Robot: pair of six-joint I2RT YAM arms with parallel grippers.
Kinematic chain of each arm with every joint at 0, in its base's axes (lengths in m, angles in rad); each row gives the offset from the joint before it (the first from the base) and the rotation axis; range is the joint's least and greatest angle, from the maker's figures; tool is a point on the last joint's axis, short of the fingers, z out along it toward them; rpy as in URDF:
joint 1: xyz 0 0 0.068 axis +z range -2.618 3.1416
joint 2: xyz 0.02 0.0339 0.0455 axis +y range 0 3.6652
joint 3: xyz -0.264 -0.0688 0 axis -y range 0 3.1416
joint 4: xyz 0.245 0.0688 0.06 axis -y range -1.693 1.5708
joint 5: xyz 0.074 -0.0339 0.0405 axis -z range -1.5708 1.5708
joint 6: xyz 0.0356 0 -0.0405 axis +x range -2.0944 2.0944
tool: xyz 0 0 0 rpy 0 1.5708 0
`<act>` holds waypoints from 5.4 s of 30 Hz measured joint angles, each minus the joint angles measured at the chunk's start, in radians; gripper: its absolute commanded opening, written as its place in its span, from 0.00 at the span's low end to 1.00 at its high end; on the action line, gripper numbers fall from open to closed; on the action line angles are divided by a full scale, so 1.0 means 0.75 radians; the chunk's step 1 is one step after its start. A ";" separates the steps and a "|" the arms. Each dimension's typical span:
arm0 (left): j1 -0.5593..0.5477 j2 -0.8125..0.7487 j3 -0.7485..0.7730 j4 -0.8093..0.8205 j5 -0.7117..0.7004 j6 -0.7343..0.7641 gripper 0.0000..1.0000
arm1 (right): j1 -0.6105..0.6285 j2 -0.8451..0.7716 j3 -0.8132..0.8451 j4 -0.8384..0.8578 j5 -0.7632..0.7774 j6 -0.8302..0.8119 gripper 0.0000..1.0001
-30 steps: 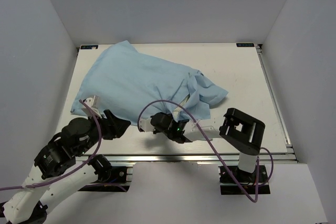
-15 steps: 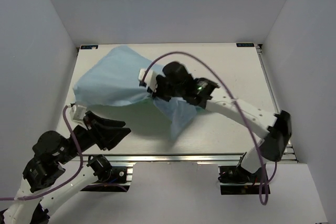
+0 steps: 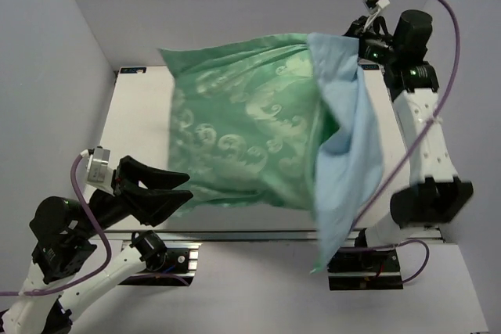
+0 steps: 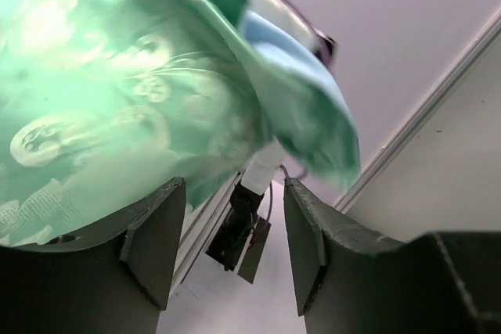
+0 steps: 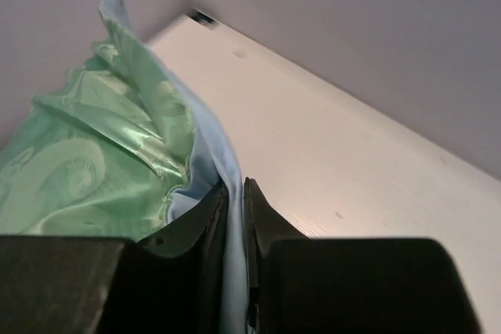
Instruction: Put the pillow into the pillowcase
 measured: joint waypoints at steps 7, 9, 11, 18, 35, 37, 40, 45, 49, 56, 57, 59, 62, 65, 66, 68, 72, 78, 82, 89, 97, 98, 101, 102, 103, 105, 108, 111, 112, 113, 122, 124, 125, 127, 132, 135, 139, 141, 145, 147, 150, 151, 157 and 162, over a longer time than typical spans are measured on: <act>0.000 -0.029 -0.101 0.035 -0.013 0.017 0.65 | -0.145 0.366 -0.284 -0.143 0.119 -0.294 0.90; 0.000 -0.027 -0.138 0.043 -0.018 0.021 0.66 | -0.178 0.412 -0.325 -0.223 0.117 -0.353 0.90; 0.000 -0.021 -0.169 0.044 -0.029 0.024 0.67 | -0.230 0.417 -0.316 -0.256 0.116 -0.381 0.89; 0.000 0.166 -0.208 -0.060 -0.197 0.025 0.68 | -0.402 0.211 -0.156 -0.242 0.036 -0.459 0.89; 0.089 1.125 -0.132 -0.124 -0.428 0.135 0.77 | 0.181 -0.119 -0.895 -0.936 0.393 -1.300 0.89; 0.144 1.202 -0.144 -0.070 -0.366 0.150 0.77 | 0.181 -0.134 -0.931 -0.932 0.479 -1.328 0.89; 0.224 1.325 -0.169 -0.006 -0.271 0.165 0.77 | 0.182 -0.177 -0.989 -0.916 0.609 -1.351 0.89; 0.314 1.442 -0.178 0.049 -0.164 0.171 0.77 | 0.076 -0.221 -1.049 -0.901 0.783 -1.373 0.89; 0.462 1.449 -0.183 0.077 -0.025 0.168 0.77 | -0.131 -0.207 -1.049 -0.888 0.918 -1.394 0.89; 0.737 1.534 -0.187 0.127 0.228 0.146 0.77 | -0.327 -0.095 -1.049 -0.780 1.140 -1.406 0.89; 0.760 1.541 -0.187 0.130 0.252 0.142 0.77 | -0.335 -0.082 -1.048 -0.752 1.168 -1.403 0.89; 0.806 1.546 -0.187 0.135 0.290 0.135 0.77 | -0.351 -0.051 -1.030 -0.701 1.214 -1.394 0.89; 0.878 1.550 -0.186 0.140 0.317 0.132 0.78 | -0.376 -0.004 -0.947 -0.640 1.257 -1.367 0.89; 0.975 1.575 -0.186 0.150 0.344 0.131 0.77 | -0.395 0.021 -0.828 -0.583 1.281 -1.351 0.89; 1.015 1.592 -0.185 0.156 0.358 0.128 0.77 | -0.398 0.026 -0.779 -0.579 1.277 -1.342 0.90; 1.100 1.625 -0.185 0.166 0.386 0.122 0.77 | -0.405 0.035 -0.659 -0.596 1.218 -1.327 0.89; 1.223 1.664 -0.182 0.182 0.376 0.119 0.77 | -0.407 -0.027 -0.475 -0.680 0.917 -1.339 0.89; 1.244 1.713 -0.119 0.149 0.301 0.140 0.77 | -0.371 -0.183 -0.396 -0.782 0.543 -1.373 0.89; 1.247 1.717 -0.096 0.143 0.294 0.144 0.76 | -0.342 -0.152 -0.373 -0.887 0.350 -1.416 0.89; 1.250 1.611 -0.099 0.180 0.359 0.136 0.76 | -0.180 -0.089 -0.559 -1.023 0.240 -1.523 0.89; 1.145 1.370 -0.102 0.351 0.516 0.109 0.76 | 0.069 0.037 -0.772 -1.010 0.253 -1.460 0.89; 1.097 1.365 -0.103 0.373 0.525 0.111 0.76 | 0.083 0.037 -0.773 -0.981 0.282 -1.426 0.89; 0.951 1.392 -0.116 0.411 0.551 0.129 0.75 | 0.093 0.050 -0.780 -0.918 0.364 -1.359 0.89; 0.917 1.410 -0.130 0.420 0.558 0.133 0.75 | 0.077 0.059 -0.780 -0.899 0.391 -1.339 0.89; 0.891 1.432 -0.152 0.427 0.561 0.136 0.75 | 0.054 0.066 -0.781 -0.881 0.417 -1.323 0.89; 0.877 1.468 -0.195 0.426 0.555 0.139 0.75 | -0.014 0.070 -0.786 -0.844 0.480 -1.294 0.89; 0.881 1.538 -0.263 0.424 0.535 0.140 0.74 | -0.153 0.070 -0.790 -0.778 0.612 -1.259 0.90; 0.886 1.566 -0.275 0.432 0.535 0.140 0.74 | -0.270 0.082 -0.799 -0.661 0.782 -1.213 0.89; 0.886 1.566 -0.274 0.432 0.533 0.141 0.74 | -0.290 0.087 -0.806 -0.625 0.836 -1.196 0.89; 0.886 1.565 -0.272 0.431 0.531 0.145 0.74 | -0.303 0.094 -0.811 -0.595 0.886 -1.183 0.89; 0.883 1.586 -0.182 0.302 0.436 0.201 0.75 | -0.316 0.050 -0.819 -0.415 1.071 -1.070 0.89; 0.882 1.611 -0.157 0.279 0.427 0.210 0.75 | -0.318 0.005 -0.801 -0.409 1.046 -1.053 0.90; 0.881 1.628 -0.146 0.270 0.426 0.212 0.75 | -0.318 -0.017 -0.783 -0.408 1.026 -1.051 0.89; 0.881 1.656 -0.131 0.260 0.429 0.214 0.75 | -0.320 -0.044 -0.736 -0.409 0.972 -1.054 0.89; 0.880 1.667 -0.128 0.260 0.434 0.214 0.75 | -0.323 0.020 -0.582 -0.525 0.761 -1.133 0.89; 0.880 1.664 -0.128 0.255 0.434 0.219 0.75 | -0.323 0.090 -0.580 -0.614 0.644 -1.210 0.89; 0.880 1.658 -0.128 0.245 0.434 0.234 0.73 | -0.323 0.152 -0.639 -0.714 0.555 -1.298 0.89; 0.880 1.657 -0.127 0.241 0.434 0.240 0.72 | -0.323 0.163 -0.655 -0.742 0.536 -1.327 0.85; 0.880 1.657 -0.123 0.231 0.433 0.246 0.71 | -0.324 0.177 -0.649 -0.767 0.509 -1.359 0.80; 0.880 1.655 -0.122 0.226 0.432 0.250 0.71 | -0.326 0.178 -0.640 -0.783 0.500 -1.373 0.82; 0.880 1.652 -0.122 0.222 0.430 0.256 0.70 | -0.329 0.168 -0.626 -0.807 0.480 -1.412 0.83; 0.880 1.652 -0.122 0.221 0.429 0.258 0.69 | -0.329 0.163 -0.626 -0.814 0.478 -1.422 0.82; 0.880 1.652 -0.120 0.215 0.418 0.263 0.60 | -0.330 0.175 -0.633 -0.784 0.505 -1.410 0.33; 0.881 1.652 -0.095 0.173 0.379 0.275 0.39 | -0.357 0.237 -0.633 -0.707 0.558 -1.317 0.20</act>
